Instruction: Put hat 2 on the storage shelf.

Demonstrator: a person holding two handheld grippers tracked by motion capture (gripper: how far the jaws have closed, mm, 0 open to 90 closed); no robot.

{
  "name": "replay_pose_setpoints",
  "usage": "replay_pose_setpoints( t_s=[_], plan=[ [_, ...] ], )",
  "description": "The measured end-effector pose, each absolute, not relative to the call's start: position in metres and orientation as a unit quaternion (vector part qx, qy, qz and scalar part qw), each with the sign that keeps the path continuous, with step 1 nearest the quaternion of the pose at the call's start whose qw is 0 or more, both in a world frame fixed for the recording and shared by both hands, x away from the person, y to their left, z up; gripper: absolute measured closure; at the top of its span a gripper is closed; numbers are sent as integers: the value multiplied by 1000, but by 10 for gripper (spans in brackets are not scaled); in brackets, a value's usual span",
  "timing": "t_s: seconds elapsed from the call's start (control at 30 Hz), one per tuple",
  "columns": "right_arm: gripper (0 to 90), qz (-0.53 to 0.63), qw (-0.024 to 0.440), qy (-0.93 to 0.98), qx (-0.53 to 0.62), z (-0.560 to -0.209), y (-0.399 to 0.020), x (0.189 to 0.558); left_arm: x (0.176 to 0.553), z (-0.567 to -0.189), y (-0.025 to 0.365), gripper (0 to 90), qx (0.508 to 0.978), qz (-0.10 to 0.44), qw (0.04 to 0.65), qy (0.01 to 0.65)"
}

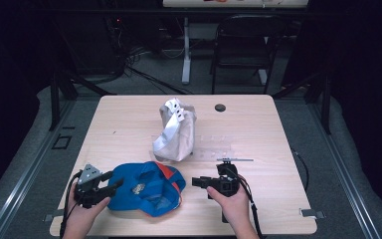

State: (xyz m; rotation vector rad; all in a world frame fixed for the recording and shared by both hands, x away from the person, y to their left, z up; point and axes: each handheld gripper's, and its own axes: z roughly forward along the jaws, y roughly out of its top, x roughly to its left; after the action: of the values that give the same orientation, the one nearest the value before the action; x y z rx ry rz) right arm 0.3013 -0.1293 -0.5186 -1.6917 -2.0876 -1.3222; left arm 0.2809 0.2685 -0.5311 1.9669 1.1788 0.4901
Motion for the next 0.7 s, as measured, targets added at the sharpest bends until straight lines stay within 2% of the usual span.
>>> replay_pose_setpoints(
  t_s=[0.2,0.7],
  plan=[
    [570,-435,83,-699,-561,-524,-119,302,282,-535,273,494,765,198,392,471],
    [571,-414,95,-717,-553,-539,-99,306,281,-536,268,500,781,199,377,457]
  ],
)
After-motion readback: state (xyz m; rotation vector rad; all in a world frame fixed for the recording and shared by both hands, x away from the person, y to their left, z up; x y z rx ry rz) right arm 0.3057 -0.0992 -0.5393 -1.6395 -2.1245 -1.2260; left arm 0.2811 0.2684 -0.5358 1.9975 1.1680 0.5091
